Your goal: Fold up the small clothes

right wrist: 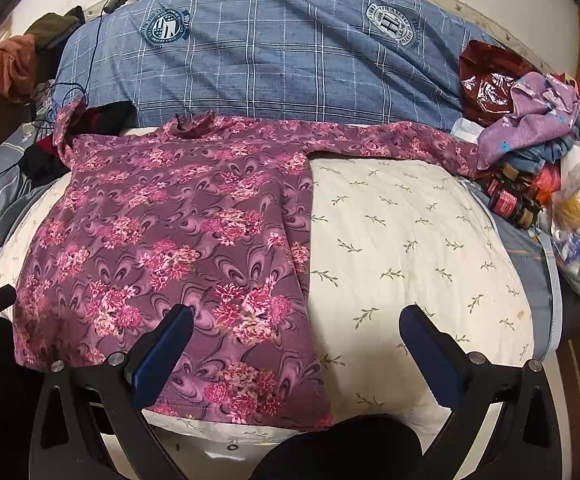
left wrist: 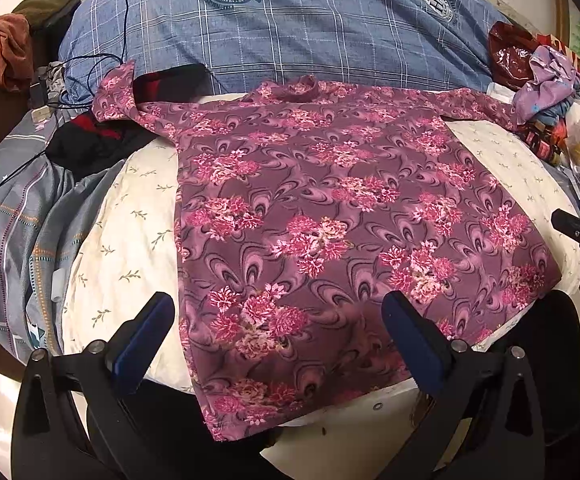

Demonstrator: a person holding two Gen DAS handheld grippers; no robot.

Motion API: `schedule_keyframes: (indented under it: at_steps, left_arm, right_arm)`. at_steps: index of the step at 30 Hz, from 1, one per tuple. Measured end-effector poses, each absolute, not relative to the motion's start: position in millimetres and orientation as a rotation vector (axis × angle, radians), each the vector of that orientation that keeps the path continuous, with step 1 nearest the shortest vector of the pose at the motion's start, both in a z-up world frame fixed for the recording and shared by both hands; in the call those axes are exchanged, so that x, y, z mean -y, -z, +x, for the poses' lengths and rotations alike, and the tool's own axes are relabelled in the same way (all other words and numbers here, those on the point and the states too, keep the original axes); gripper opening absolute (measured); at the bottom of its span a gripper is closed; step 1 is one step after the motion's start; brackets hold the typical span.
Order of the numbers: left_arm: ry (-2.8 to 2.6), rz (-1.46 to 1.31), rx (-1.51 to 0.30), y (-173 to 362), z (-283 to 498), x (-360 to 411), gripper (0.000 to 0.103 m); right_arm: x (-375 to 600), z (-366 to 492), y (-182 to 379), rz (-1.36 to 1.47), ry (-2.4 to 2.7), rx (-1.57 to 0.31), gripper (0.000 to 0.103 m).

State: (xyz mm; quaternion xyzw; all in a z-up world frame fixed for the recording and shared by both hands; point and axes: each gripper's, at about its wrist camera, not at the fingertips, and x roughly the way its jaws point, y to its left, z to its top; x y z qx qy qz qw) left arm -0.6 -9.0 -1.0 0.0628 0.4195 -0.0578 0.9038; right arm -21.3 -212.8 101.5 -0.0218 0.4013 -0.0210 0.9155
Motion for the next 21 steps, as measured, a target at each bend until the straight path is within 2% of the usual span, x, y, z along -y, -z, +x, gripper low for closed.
schedule_keyframes:
  at_steps: [21]
  left_arm:
    - [0.143, 0.128, -0.867, 1.0, -2.4, 14.2, 0.103]
  right_arm:
    - [216.0, -22.4, -99.8, -0.023, 0.041, -0.831, 0.103]
